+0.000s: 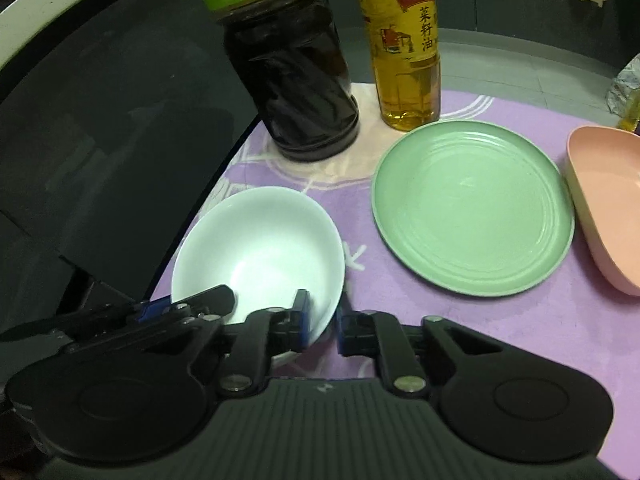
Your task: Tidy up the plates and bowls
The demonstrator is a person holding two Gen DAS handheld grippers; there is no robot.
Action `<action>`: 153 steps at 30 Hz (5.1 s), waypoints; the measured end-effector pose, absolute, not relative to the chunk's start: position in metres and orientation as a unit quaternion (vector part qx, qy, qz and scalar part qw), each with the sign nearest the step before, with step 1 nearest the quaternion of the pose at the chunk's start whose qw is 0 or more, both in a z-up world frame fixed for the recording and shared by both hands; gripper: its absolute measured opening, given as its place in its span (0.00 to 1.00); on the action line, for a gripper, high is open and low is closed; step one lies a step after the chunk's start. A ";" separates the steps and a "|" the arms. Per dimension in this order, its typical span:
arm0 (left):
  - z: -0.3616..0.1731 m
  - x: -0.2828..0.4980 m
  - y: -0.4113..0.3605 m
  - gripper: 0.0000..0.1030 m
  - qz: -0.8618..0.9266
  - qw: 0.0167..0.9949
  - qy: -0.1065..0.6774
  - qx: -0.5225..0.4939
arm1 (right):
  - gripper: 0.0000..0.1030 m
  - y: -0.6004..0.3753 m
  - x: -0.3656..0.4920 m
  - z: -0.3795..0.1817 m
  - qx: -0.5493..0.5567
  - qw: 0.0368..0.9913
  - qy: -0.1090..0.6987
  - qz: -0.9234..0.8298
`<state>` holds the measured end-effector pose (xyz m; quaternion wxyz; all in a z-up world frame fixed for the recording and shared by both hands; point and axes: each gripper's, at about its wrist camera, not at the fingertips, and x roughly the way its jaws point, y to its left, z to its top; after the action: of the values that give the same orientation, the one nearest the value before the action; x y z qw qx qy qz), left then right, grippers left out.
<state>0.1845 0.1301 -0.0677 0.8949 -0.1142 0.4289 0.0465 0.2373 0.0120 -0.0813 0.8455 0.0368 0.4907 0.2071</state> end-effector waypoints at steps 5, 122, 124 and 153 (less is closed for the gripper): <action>-0.045 0.155 0.118 0.13 0.034 0.909 0.402 -0.105 | 0.10 0.003 0.217 -0.065 0.034 0.857 0.473 0.202; -0.021 -0.012 0.048 0.16 -0.074 0.913 0.393 -0.081 | 0.31 -0.134 0.026 -0.039 0.113 0.876 0.448 0.134; -0.019 -0.004 0.052 0.18 -0.079 0.916 0.384 -0.090 | 0.31 -0.137 0.033 -0.038 0.115 0.878 0.446 0.130; -0.055 0.209 0.097 0.24 -0.056 0.906 0.394 -0.143 | 0.35 -0.146 0.198 -0.058 0.137 0.863 0.479 0.079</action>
<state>0.2092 0.0967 -0.0547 0.9063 -0.1432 0.3938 -0.0560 0.1981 -0.1459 -0.0580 0.8633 0.1370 0.4793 0.0791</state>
